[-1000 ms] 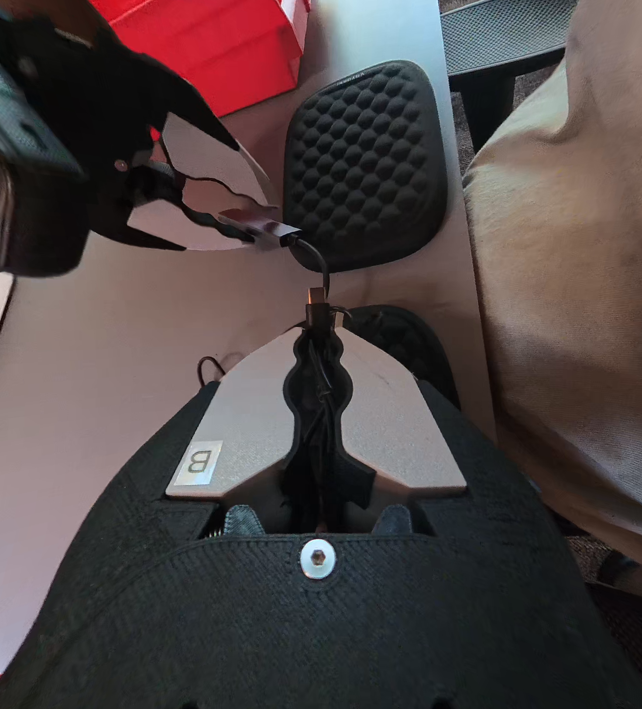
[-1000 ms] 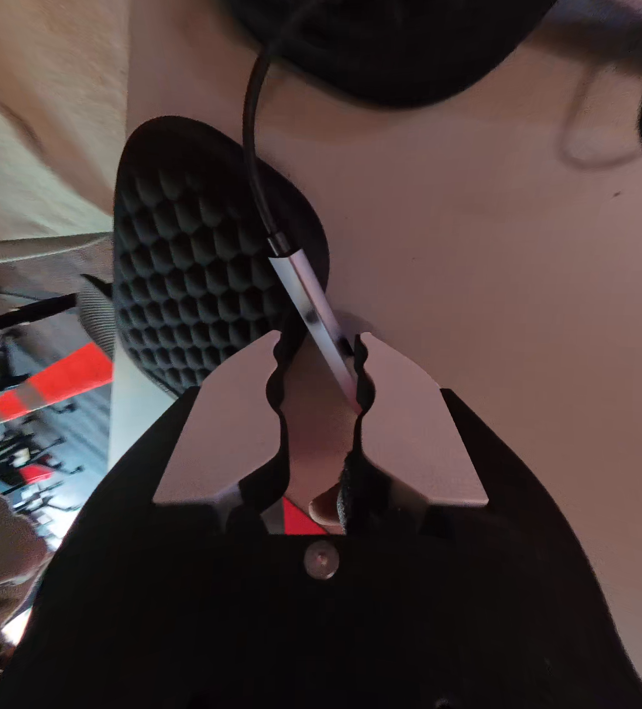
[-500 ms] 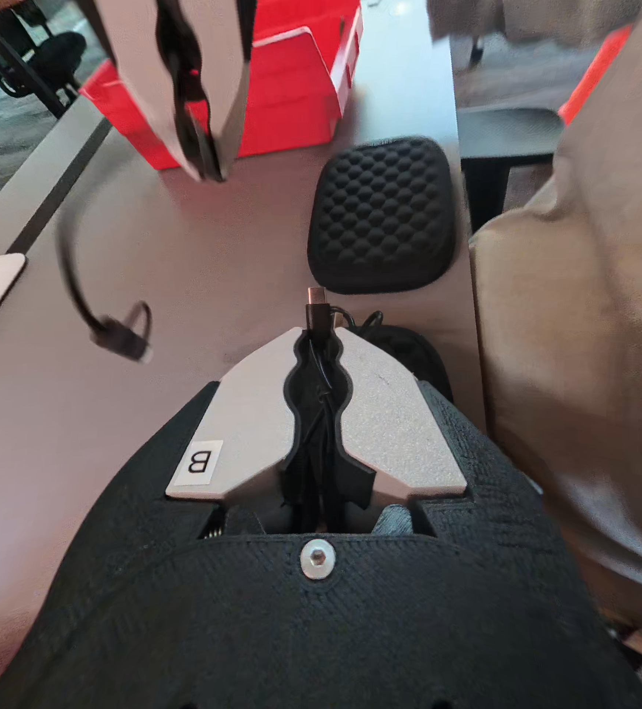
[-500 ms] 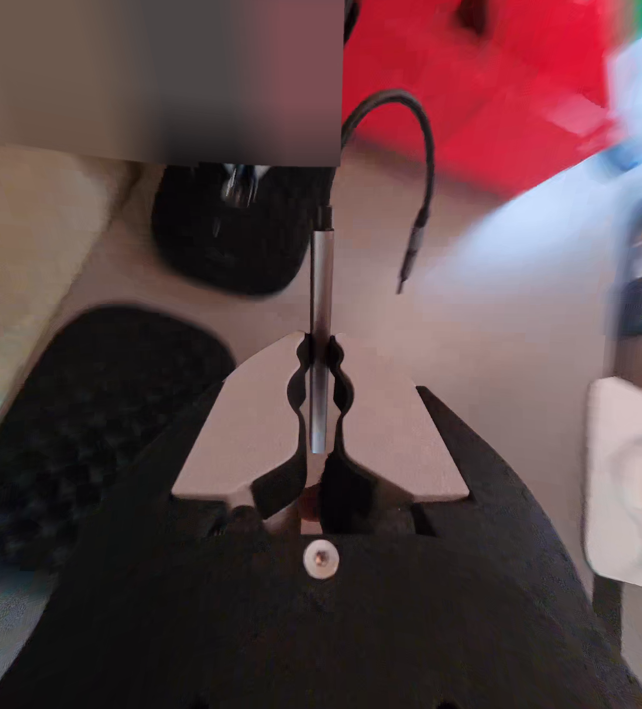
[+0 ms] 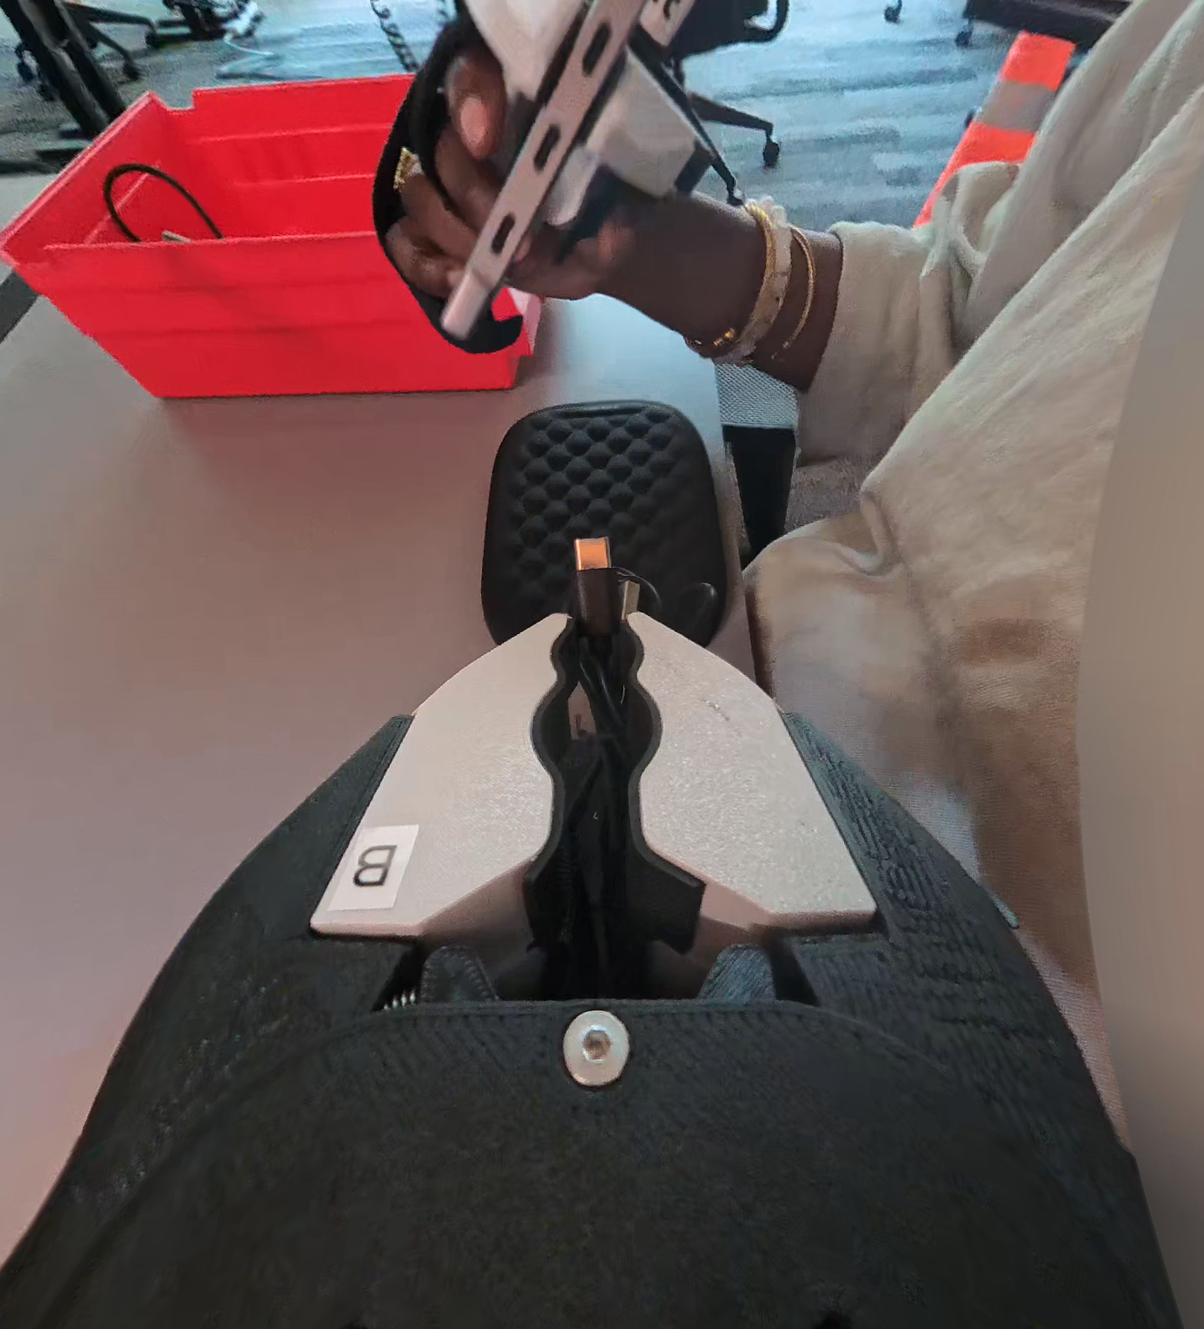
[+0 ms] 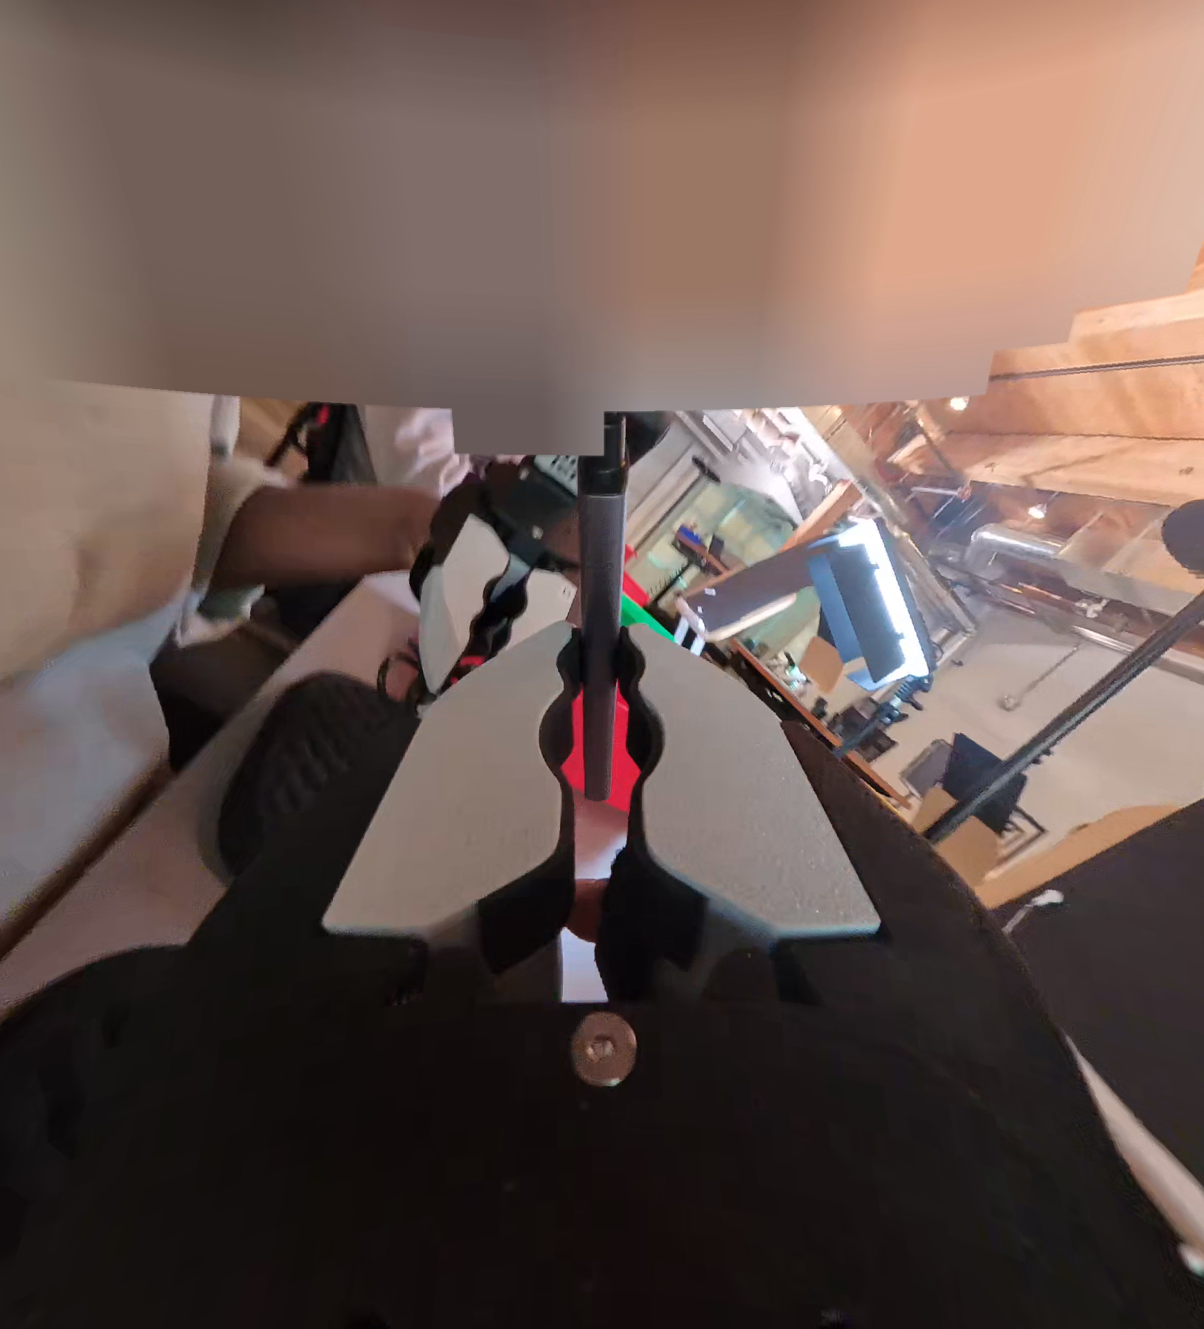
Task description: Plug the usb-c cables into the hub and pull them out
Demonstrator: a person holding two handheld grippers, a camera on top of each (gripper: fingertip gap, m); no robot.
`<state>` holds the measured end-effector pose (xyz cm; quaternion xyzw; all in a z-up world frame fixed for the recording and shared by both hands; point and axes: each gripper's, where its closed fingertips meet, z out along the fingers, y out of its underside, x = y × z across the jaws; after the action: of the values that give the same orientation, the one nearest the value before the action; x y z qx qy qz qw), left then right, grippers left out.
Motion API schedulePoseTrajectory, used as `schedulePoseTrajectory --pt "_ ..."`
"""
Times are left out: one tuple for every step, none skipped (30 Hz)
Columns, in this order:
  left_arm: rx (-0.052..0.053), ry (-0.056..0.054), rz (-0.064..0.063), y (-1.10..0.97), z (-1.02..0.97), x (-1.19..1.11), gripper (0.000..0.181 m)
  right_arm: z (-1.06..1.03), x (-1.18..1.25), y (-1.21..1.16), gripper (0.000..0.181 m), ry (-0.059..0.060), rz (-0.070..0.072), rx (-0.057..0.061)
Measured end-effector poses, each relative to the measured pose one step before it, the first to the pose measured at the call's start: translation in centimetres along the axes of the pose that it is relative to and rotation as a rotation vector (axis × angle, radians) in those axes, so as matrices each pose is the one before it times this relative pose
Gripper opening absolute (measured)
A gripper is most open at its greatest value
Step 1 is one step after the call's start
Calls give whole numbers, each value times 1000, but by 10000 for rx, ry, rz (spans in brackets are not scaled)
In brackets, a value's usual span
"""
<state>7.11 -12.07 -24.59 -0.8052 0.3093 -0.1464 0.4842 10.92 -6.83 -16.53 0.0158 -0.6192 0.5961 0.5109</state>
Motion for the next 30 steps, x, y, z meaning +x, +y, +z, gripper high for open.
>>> schedulePoseTrajectory --pt "-192 81 226 -271 90 88 9 273 -299 53 9 -148 -459 -447" --pt "-246 17 159 -189 117 -30 9 268 -239 150 9 -151 -355 -438" --pt "-263 4 111 -154 141 -58 9 234 -152 159 9 -122 -299 -381" --pt "-244 -15 105 -130 161 -64 9 197 -91 126 9 -40 -313 -373" --pt "-235 -51 77 -116 198 -102 9 180 -116 194 9 -41 -348 -396" --pt "-250 -99 52 -45 215 -160 9 189 -167 289 9 -66 -339 -477" --pt "-243 -100 32 19 221 -152 9 185 -283 360 9 -135 -340 -553" --pt "-183 -46 -3 5 192 -87 9 192 -391 349 9 -181 -373 -534" --pt "-126 -36 -41 -41 151 -82 9 197 -360 327 9 -127 -381 -506" --pt "-73 -9 -49 -94 119 -41 9 188 -361 252 9 -127 -345 -412" --pt "-56 55 -52 -92 87 32 9 202 -365 178 9 -149 -335 -307" --pt "-72 53 -66 -66 74 5 9 190 -254 201 9 -78 -353 -304" --pt "-123 53 -98 -4 75 -10 9 175 -264 222 9 -83 -421 -317" --pt "-205 93 -92 108 89 43 9 179 -361 236 9 -146 -528 -334" --pt "-266 94 -76 166 112 34 9 203 -281 302 9 -80 -586 -387" --pt "-276 67 -58 135 102 12 9 197 -211 244 9 -44 -532 -313" --pt "-278 88 -4 125 105 43 9 193 -208 159 9 -53 -404 -186" --pt "-223 65 52 40 74 13 9 181 -168 132 9 -33 -295 -112" --pt "-137 51 58 -61 31 -42 9 130 -181 29 9 -59 -181 7" --pt "-110 69 62 -74 -23 -50 9 63 -82 -69 9 -17 -57 85" --pt "-73 75 88 -79 -70 -75 9 34 -25 -81 9 13 -37 85" --pt "-19 85 45 -127 -97 -80 9 6 1 -17 8 35 -60 44" --pt "3 126 36 -127 -93 -19 9 -8 81 49 9 104 -51 -8" --pt "10 136 26 -122 -62 -4 9 -16 65 43 8 108 -39 -20" --pt "-45 113 -24 -39 5 -50 9 -16 21 -27 8 84 -17 10" --pt "-96 64 -13 14 63 -91 9 7 -47 -37 8 30 -11 -5" --pt "-95 107 40 22 125 26 9 -4 -79 -19 9 17 -46 -20" --pt "-90 139 53 14 150 113 9 -1 -126 -11 9 -16 -82 -25" --pt "-122 66 28 77 146 12 9 -21 -57 -1 8 26 -91 -38" --pt "-84 40 33 48 144 -5 9 -34 -7 -14 8 42 -81 -19"
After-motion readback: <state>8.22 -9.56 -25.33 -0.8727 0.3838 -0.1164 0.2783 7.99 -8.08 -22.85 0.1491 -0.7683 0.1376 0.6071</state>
